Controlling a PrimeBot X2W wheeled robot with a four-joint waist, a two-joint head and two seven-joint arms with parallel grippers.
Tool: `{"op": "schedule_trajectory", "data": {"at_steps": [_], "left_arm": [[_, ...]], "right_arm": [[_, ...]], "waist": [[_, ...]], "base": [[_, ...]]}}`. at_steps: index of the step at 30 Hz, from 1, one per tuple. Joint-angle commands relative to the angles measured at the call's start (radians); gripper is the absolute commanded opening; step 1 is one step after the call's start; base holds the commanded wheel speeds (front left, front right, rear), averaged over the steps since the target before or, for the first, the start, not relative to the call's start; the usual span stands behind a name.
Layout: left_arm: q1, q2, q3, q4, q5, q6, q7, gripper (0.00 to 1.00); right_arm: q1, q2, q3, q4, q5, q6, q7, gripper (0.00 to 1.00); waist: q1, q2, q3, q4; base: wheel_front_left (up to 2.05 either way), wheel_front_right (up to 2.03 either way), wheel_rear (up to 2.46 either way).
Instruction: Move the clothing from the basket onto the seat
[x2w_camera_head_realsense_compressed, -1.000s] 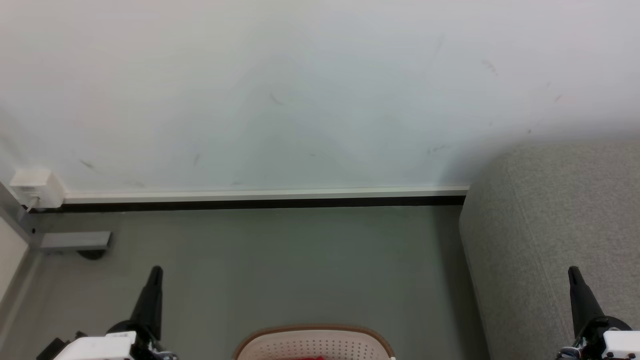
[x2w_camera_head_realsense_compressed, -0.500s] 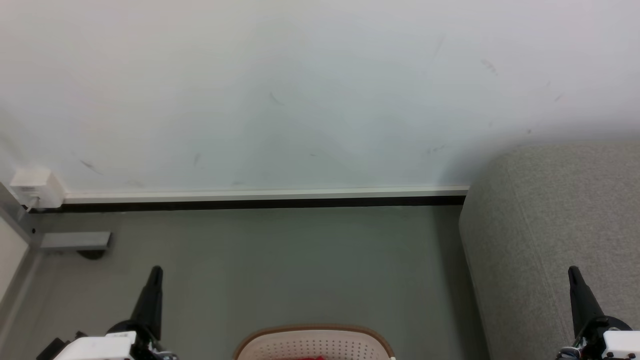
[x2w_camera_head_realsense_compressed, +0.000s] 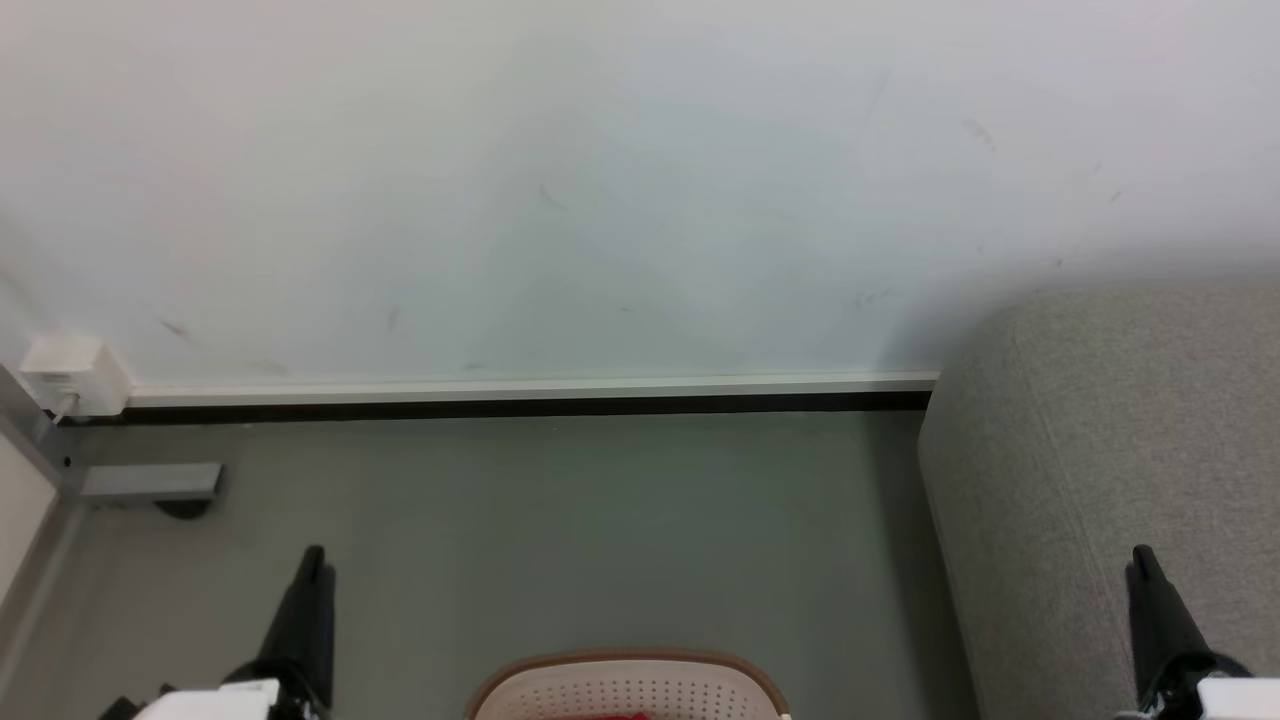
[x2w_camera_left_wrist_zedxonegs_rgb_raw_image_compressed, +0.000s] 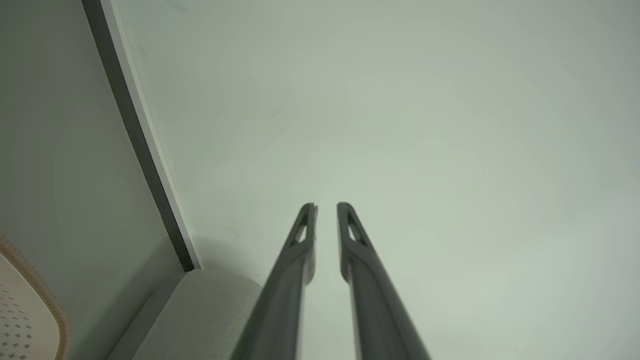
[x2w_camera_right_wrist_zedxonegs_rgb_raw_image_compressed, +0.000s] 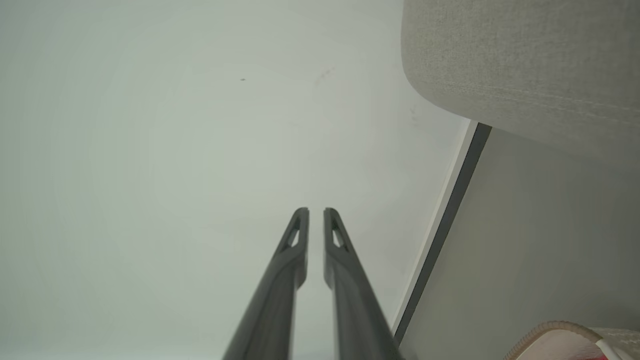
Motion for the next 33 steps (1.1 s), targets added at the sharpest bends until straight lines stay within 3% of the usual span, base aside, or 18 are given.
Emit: {"op": "schedule_trajectory", "data": {"at_steps": [1,17,33], "left_arm": [[0.003,-0.001,-0.001,0.003,0.0,0.0,0.0,1.0],[-0.004,0.001,-0.017,-0.052,0.072,-0.001,-0.079,1.0],[-0.001,0.003,-0.023,-0.114,0.348,-0.002,-0.145,1.0]], "right_arm": [[0.002,0.001,0.001,0.002,0.0,0.0,0.0,1.0],[-0.02,-0.014,0.099,-0.055,-0.061,0.0,-0.079,1.0],[-0.037,-0.019,0.165,-0.109,-0.291,0.0,-0.145,1.0]], "waist": [[0.0,-0.0001,0.0,0.0],[0.0,-0.0001,0.003,0.002],[0.0,-0.0001,0.009,0.004]], "base": [[0.0,0.0,0.0],[0.0,0.0,0.0],[0.0,0.0,0.0]]}}
